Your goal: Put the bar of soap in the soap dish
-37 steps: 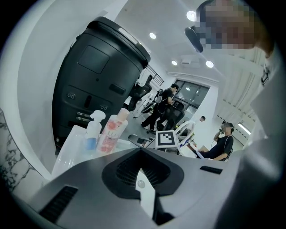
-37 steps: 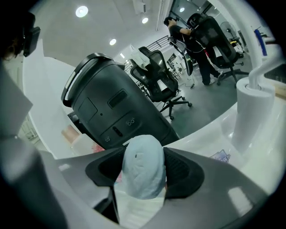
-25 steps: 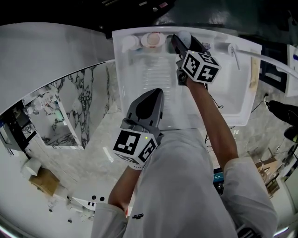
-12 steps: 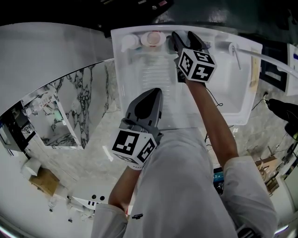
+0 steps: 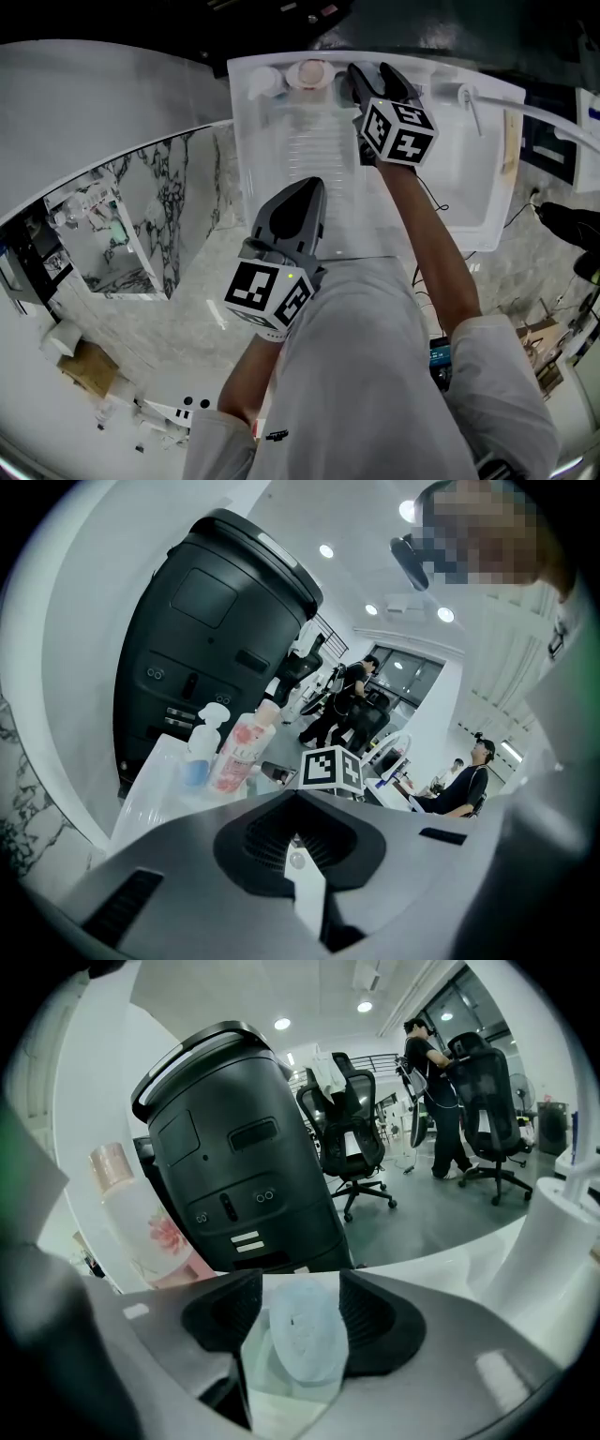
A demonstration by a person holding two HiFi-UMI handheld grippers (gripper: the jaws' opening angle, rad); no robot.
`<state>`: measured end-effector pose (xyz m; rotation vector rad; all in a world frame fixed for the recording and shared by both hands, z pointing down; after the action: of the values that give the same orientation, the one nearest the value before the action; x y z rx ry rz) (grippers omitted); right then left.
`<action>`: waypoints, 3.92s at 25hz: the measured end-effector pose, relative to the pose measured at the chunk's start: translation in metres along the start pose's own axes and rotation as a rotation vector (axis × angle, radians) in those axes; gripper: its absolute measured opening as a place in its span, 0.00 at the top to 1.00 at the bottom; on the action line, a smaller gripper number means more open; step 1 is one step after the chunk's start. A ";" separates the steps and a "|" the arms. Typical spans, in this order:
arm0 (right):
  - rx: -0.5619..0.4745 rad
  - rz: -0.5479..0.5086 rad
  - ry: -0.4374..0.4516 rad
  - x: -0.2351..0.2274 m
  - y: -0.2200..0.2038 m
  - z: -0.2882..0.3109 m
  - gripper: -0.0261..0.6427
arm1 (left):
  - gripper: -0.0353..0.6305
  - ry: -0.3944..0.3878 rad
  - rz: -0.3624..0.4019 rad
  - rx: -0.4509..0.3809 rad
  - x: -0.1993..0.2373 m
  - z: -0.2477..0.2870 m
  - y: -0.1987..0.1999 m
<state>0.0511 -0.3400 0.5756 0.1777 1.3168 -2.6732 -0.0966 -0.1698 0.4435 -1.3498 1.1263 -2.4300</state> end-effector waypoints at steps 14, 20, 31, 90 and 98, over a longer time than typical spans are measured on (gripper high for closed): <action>-0.062 -0.059 0.131 0.003 0.010 -0.067 0.56 | 0.94 -0.004 0.044 -0.036 -0.025 -0.021 -0.004; -0.107 -0.103 0.167 0.002 0.020 -0.105 0.57 | 0.94 -0.003 0.065 -0.053 -0.040 -0.030 -0.009; -0.181 -0.191 0.240 0.001 0.052 -0.192 0.71 | 0.94 0.025 0.097 -0.110 -0.066 -0.050 -0.015; -0.339 -0.308 0.270 -0.049 0.062 -0.345 0.94 | 0.94 0.123 0.265 -0.265 -0.120 -0.093 0.005; -0.333 -0.320 0.272 -0.045 0.061 -0.345 0.94 | 0.94 0.122 0.255 -0.267 -0.120 -0.093 0.002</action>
<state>0.1194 -0.0986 0.3273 0.3216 2.0049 -2.6921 -0.0987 -0.0670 0.3320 -1.0507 1.5936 -2.2643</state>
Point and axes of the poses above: the fingertips, and each gripper's own axes: z forward along the fingers, x to its left, y out of its top, the point moved 4 cm from there along -z, backward along the fingers, and after that the axes turned 15 degrees about -y, right-handed, at the moved point
